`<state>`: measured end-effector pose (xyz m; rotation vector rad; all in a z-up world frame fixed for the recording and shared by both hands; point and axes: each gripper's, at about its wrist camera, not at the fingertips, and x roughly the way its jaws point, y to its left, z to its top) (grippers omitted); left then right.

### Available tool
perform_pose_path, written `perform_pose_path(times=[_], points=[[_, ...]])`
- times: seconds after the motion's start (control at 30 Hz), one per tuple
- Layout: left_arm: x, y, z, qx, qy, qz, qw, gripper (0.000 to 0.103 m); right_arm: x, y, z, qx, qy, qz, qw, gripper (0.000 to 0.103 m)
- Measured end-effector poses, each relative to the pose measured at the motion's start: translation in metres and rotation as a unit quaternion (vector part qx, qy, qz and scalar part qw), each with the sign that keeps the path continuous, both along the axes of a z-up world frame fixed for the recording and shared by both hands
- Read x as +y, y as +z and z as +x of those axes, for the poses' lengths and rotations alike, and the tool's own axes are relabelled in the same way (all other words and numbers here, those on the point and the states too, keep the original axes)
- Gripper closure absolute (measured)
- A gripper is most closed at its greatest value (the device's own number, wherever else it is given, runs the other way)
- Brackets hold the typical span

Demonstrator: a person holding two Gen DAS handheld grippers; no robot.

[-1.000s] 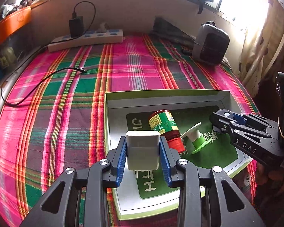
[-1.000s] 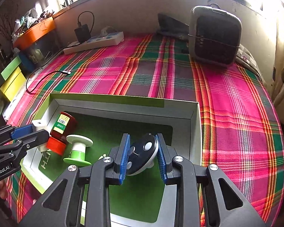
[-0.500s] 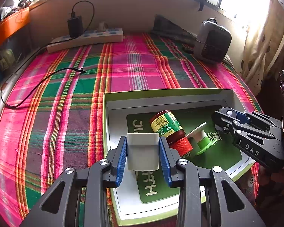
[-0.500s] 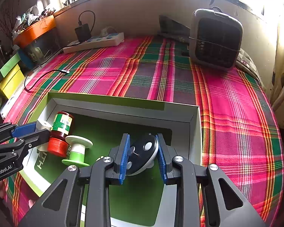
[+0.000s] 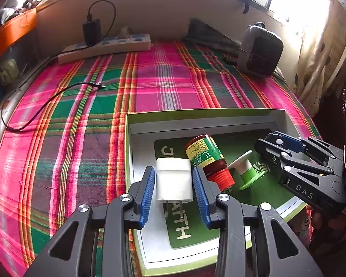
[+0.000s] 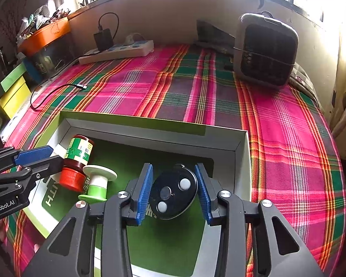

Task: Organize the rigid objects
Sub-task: 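Lower charger and disc into the tray and open both grippers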

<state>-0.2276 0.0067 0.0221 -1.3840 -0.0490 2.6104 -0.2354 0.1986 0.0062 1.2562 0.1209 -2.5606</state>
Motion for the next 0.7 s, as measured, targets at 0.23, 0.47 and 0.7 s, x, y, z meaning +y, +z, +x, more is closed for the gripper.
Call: perform_pose_path(times=[0.23, 0.47, 0.7], points=[[0.001, 0.000, 0.001, 0.002, 0.000, 0.002, 1.0000, 0.067, -0.001, 0.001, 0.001, 0.001, -0.003, 0.000, 1.000, 0.059], [0.002, 0.000, 0.004, -0.001, 0.002, 0.011, 0.9999, 0.061, 0.002, 0.002, 0.003, 0.004, -0.006, -0.008, 1.000, 0.057], [0.002, 0.007, 0.013, 0.009, 0.003, 0.018, 0.9998, 0.055, 0.005, 0.011, 0.012, 0.019, -0.012, -0.024, 0.999, 0.056]])
